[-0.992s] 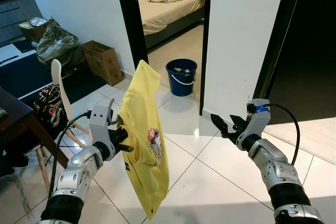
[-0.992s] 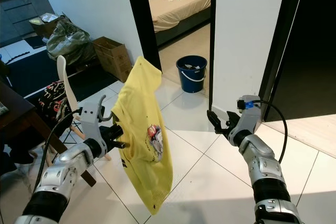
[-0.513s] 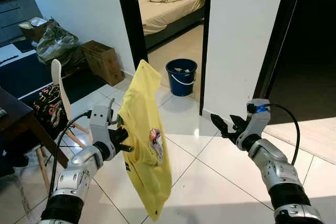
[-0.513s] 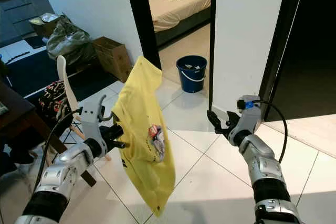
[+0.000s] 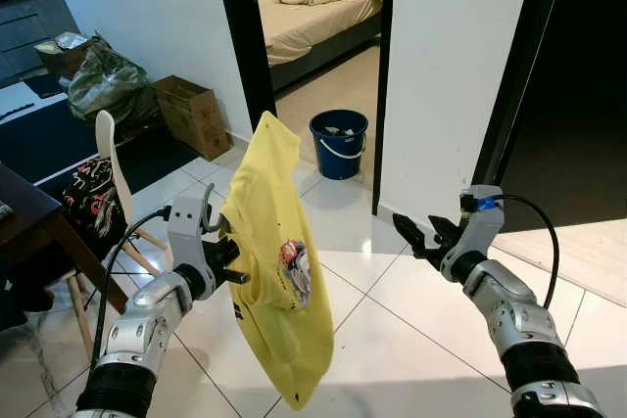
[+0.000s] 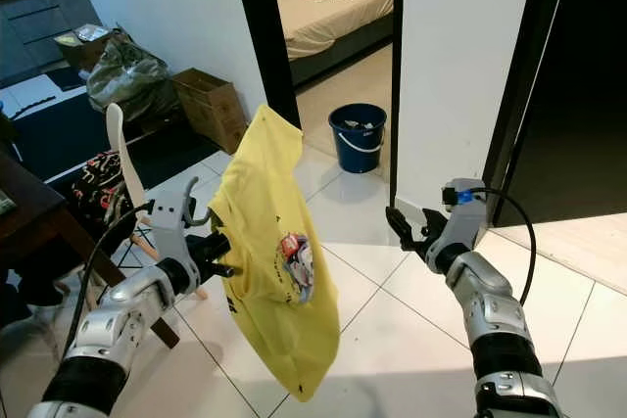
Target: Hang hanger
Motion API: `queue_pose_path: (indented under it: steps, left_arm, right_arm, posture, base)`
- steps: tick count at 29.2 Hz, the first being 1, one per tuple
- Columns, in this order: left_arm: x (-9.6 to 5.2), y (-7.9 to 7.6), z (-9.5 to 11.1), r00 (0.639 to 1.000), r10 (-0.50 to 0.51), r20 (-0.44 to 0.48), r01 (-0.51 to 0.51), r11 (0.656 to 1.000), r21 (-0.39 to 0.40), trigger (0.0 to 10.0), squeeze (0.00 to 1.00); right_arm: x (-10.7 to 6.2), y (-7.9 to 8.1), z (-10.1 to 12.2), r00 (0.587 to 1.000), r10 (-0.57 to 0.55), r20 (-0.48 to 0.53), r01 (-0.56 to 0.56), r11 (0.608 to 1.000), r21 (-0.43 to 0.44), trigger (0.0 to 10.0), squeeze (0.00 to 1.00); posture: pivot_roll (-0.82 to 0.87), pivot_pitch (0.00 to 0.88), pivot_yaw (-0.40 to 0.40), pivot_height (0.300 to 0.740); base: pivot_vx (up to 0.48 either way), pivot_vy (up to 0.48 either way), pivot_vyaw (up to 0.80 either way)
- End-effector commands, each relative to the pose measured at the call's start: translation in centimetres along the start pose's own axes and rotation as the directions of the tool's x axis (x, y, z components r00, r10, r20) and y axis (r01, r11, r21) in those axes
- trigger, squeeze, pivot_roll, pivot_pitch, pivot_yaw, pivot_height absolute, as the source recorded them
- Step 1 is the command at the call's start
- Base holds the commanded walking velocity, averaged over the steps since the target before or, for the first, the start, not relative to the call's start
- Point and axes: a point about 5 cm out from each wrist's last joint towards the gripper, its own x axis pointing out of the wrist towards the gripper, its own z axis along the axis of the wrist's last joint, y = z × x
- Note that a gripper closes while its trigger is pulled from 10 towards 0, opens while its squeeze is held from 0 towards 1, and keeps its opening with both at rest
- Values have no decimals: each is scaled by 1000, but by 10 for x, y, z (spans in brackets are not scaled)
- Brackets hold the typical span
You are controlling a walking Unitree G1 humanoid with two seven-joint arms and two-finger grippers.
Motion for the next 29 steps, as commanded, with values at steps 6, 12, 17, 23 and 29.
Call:
queue_pose_path:
  steps: [6,12,17,23,29]
  left_arm:
    - [0,3,4,1000,9,24,-9,1000,-10,10000,0]
    - [0,4,5,1000,10,24,-10,1000,-12,10000,0]
    - [-1,1,4,998,-62,6,63,998,-22,10000,0]
    - [-27,4,33,931,-362,-45,365,923,123,10000,0]
    - [-67,11,54,734,-582,-349,673,693,259,10000,0]
  right_arm:
    - [4,4,0,1000,12,0,-12,1000,4,10000,0]
    - [4,4,1,1000,12,3,-12,1000,6,10000,0]
    - [6,5,3,1000,6,24,-6,1000,5,10000,0]
    - [0,16,46,955,203,216,-199,979,-38,10000,0]
    - [-26,46,94,780,612,130,-522,751,-404,10000,0]
  posture:
    - [11,0,90,740]
    - [11,0,92,740]
    - [3,0,94,740]
    - [-6,0,102,740]
    - [-2,0,110,740]
  base:
    - [0,0,0]
    - [0,0,0]
    - [0,0,0]
    - [0,0,0]
    - [0,0,0]
